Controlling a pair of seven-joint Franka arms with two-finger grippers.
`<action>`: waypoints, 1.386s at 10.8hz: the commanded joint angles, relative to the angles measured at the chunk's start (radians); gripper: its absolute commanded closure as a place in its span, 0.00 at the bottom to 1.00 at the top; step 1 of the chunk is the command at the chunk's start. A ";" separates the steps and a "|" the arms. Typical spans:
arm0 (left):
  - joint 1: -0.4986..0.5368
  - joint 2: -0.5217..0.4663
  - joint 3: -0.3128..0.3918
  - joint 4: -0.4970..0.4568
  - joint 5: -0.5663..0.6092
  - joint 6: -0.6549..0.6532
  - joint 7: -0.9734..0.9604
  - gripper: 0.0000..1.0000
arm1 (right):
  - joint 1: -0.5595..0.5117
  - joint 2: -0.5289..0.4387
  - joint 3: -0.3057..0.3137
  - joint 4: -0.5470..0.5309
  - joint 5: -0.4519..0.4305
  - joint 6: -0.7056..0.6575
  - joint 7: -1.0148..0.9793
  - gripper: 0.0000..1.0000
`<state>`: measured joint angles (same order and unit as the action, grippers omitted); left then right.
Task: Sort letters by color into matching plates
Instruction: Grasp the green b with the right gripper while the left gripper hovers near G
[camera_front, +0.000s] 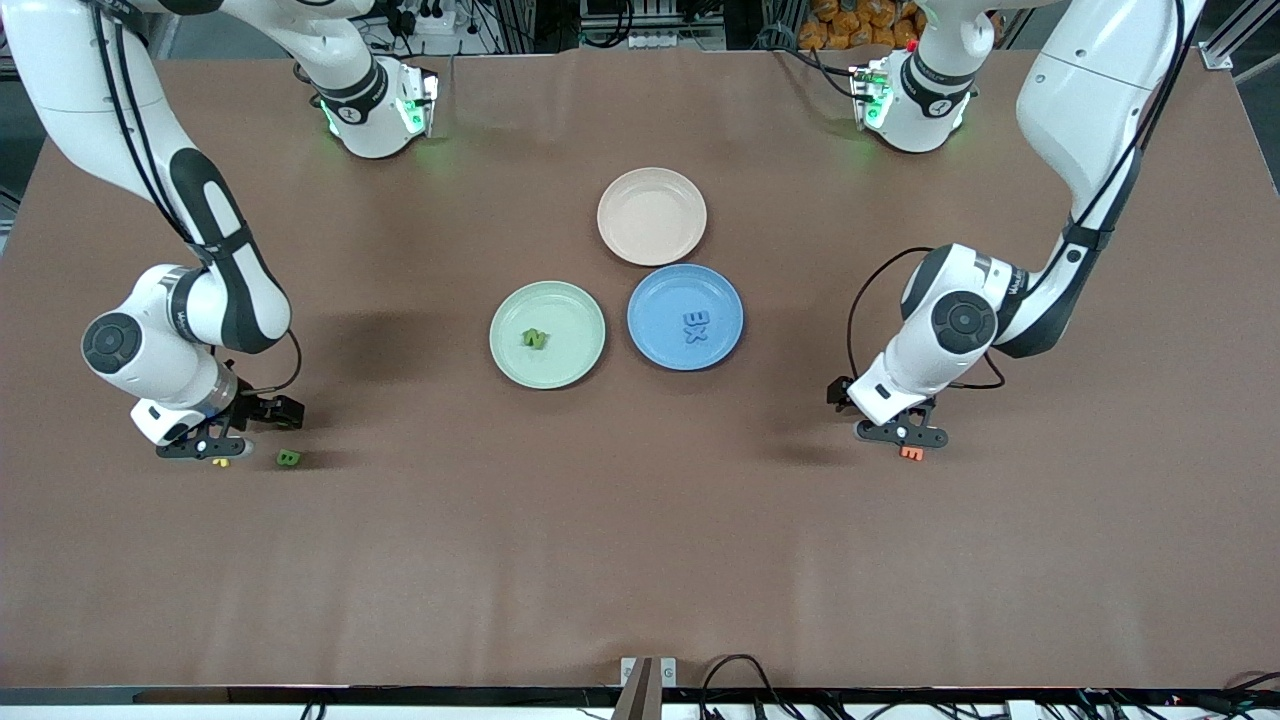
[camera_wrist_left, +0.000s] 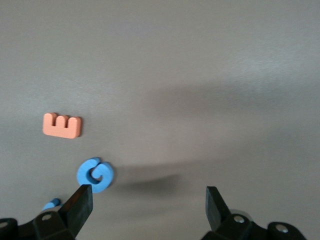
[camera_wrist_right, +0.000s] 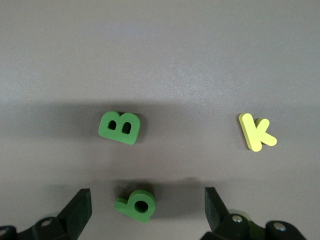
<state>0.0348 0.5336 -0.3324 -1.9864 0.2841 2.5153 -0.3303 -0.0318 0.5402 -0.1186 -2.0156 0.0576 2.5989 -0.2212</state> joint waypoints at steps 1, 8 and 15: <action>0.039 -0.001 -0.008 -0.012 0.023 0.028 0.066 0.00 | -0.036 0.012 0.031 0.003 -0.010 0.013 0.000 0.00; 0.102 0.066 -0.010 -0.011 0.024 0.131 0.183 0.00 | -0.034 0.000 0.031 -0.078 -0.012 0.070 0.003 0.00; 0.103 0.065 -0.008 -0.018 0.023 0.120 0.177 0.02 | -0.037 0.000 0.031 -0.084 -0.012 0.095 -0.001 0.62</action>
<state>0.1295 0.6009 -0.3375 -1.9972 0.2881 2.6312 -0.1521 -0.0439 0.5484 -0.1043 -2.0737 0.0578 2.6781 -0.2212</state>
